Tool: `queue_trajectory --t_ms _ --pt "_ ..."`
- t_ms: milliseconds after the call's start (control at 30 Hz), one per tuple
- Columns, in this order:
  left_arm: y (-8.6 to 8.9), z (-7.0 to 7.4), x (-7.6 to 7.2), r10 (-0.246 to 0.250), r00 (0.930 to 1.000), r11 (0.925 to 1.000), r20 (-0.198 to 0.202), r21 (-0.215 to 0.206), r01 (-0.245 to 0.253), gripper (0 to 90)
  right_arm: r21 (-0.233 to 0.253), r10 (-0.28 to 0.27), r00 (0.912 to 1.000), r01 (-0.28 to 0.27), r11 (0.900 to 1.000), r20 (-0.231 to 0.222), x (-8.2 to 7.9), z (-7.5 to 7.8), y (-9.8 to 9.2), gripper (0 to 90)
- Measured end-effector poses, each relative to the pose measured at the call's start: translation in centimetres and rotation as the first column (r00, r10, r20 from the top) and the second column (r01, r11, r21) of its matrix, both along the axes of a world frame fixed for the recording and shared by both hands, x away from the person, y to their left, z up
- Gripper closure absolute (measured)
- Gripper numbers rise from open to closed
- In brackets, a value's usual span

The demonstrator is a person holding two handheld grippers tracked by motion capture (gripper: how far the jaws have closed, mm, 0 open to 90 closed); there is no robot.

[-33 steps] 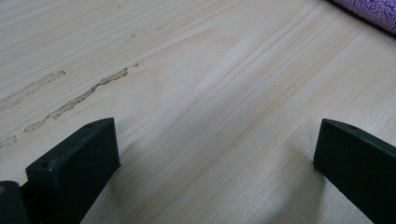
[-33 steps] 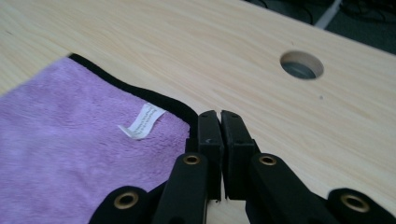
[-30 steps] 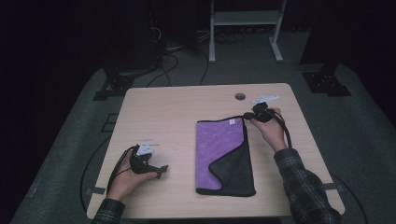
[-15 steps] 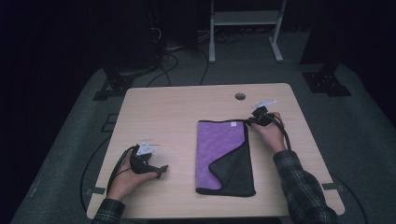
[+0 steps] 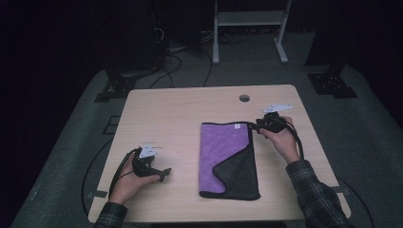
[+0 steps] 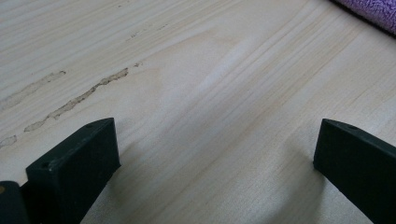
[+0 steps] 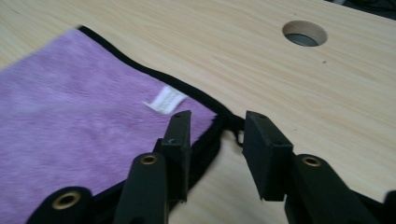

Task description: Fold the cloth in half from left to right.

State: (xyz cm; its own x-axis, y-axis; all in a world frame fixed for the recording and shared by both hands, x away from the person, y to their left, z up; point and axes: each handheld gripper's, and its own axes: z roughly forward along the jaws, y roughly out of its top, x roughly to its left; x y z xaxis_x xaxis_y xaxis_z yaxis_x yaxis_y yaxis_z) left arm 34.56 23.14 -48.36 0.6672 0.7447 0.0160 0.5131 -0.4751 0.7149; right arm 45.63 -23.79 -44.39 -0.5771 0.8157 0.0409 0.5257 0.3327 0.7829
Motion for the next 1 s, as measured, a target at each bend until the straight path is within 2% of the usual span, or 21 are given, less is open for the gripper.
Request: queue_trajectory --t_ms 333,433,633,900,1000 --pt "0.0 0.0 0.0 0.0 1.0 1.0 0.0 0.0 0.0 0.0 0.05 0.074 0.9971 -0.075 0.996 0.017 -3.1 0.9 0.6 50.5" --pt "0.0 0.0 0.0 0.0 1.0 1.0 0.0 0.0 0.0 0.0 0.046 0.113 0.9934 -0.113 0.992 0.02 -4.2 1.1 1.1 46.4" --pt "0.0 0.0 0.0 0.0 1.0 1.0 0.0 0.0 0.0 0.0 0.072 0.176 0.984 -0.177 0.982 0.027 -6.3 1.1 2.4 39.7" --pt "0.0 0.0 0.0 0.0 1.0 1.0 0.0 0.0 0.0 0.0 0.062 0.275 0.9613 -0.276 0.959 0.014 -8.8 0.4 4.8 38.7" --pt "0.0 0.0 0.0 0.0 1.0 1.0 0.0 0.0 0.0 0.0 0.07 0.314 0.9493 -0.314 0.947 0.005 -9.6 0.2 5.8 38.7"
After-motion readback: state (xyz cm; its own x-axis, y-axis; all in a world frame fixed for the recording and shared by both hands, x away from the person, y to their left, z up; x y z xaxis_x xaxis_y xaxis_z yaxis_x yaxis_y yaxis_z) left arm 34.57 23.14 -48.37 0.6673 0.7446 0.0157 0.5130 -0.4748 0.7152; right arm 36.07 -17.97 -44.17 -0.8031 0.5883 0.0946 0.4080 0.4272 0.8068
